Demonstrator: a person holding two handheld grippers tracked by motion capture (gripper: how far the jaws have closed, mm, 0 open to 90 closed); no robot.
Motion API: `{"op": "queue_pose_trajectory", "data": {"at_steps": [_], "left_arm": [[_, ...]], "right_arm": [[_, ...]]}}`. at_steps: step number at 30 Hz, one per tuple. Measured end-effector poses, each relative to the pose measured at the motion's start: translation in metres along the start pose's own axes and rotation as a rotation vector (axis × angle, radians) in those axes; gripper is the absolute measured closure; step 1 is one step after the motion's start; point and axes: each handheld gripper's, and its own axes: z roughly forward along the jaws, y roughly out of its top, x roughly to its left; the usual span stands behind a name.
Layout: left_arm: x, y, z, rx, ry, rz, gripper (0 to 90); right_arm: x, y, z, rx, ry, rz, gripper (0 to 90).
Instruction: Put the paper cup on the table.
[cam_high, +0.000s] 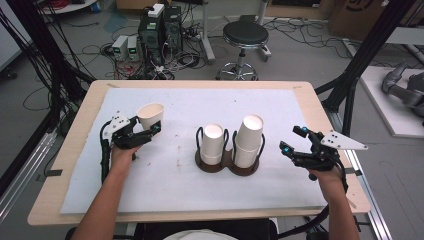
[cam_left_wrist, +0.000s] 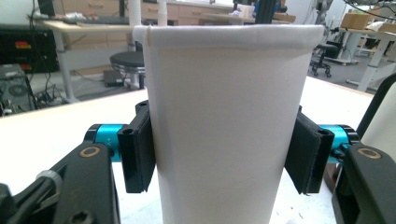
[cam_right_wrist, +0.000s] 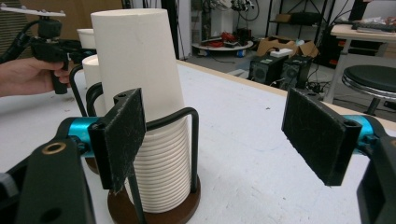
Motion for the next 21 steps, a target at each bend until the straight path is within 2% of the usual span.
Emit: {"op": "queue_pose_trajectory", "data": {"at_steps": [6,16,21], "left_arm": [[0.002,-0.007,0.006,0.061,0.028,-0.005,35.7],[0.003,-0.012,0.012,0.098,0.060,-0.009,36.3],[-0.001,-0.010,0.020,0.170,0.101,0.009,36.3]], "right_arm": [[0.000,0.000,-0.001,0.003,0.003,0.005,22.2],[0.000,0.001,0.000,0.000,0.006,0.004,22.2],[0.000,0.002,0.000,0.002,0.008,0.003,22.3]]}}
